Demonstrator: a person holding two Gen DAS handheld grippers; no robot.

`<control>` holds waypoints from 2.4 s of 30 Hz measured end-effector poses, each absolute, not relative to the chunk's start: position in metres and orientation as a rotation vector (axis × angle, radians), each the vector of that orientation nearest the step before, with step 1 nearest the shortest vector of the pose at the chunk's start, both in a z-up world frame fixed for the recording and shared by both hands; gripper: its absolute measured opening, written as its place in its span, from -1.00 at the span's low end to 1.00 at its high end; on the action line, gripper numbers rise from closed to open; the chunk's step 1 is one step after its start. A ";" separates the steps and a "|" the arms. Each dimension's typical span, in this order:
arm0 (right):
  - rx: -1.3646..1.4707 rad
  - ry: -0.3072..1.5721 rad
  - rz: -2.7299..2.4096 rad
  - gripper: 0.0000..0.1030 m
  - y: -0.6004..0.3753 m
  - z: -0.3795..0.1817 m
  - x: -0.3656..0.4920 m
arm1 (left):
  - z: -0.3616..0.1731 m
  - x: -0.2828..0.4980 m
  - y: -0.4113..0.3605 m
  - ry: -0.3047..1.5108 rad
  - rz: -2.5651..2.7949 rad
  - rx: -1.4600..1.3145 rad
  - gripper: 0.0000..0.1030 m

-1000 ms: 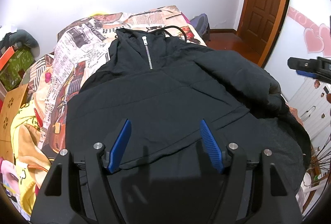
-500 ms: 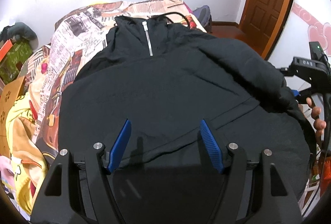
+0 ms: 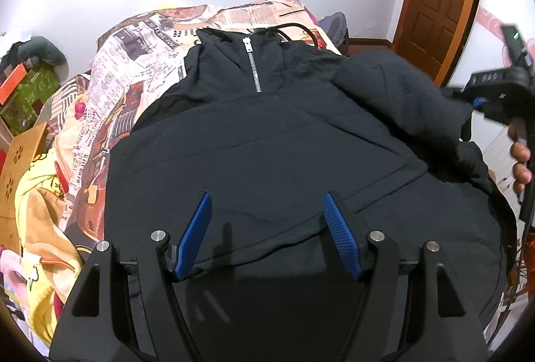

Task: Fold large clothes

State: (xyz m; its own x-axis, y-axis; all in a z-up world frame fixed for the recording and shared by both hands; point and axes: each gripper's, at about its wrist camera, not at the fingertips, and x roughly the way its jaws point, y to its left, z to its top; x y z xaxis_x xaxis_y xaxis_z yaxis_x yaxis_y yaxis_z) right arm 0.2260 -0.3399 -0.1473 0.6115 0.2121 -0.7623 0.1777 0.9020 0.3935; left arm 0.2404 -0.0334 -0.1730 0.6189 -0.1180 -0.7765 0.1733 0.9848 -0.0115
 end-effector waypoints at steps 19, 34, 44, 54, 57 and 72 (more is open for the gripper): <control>0.032 0.979 0.573 -0.80 -0.127 -0.131 0.217 | -0.145 0.211 0.039 0.803 -0.053 -0.037 0.32; -0.026 1.289 0.626 -0.35 -0.101 -0.175 0.201 | -0.165 0.193 0.069 0.858 -0.035 -0.068 0.33; -0.019 1.080 0.550 -0.25 -0.164 -0.119 0.185 | -0.139 0.210 0.036 0.804 -0.092 0.017 0.33; 0.002 0.999 0.281 -0.09 -0.253 -0.117 0.196 | -0.152 0.244 -0.039 0.840 -0.213 0.172 0.37; 0.008 1.021 0.208 -0.09 -0.273 -0.130 0.197 | -0.163 0.254 -0.054 0.880 -0.245 0.192 0.37; 0.040 1.108 0.158 0.00 -0.299 -0.182 0.191 | -0.194 0.295 -0.092 0.951 -0.245 0.195 0.37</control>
State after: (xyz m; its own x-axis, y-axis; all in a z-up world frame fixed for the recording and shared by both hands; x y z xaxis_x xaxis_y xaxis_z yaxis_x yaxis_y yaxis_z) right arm 0.1912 -0.2985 -0.1823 0.4363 0.1468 -0.8878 -0.1074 0.9880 0.1107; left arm 0.2953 -0.0925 -0.1935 0.5564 -0.1211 -0.8221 0.2912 0.9550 0.0565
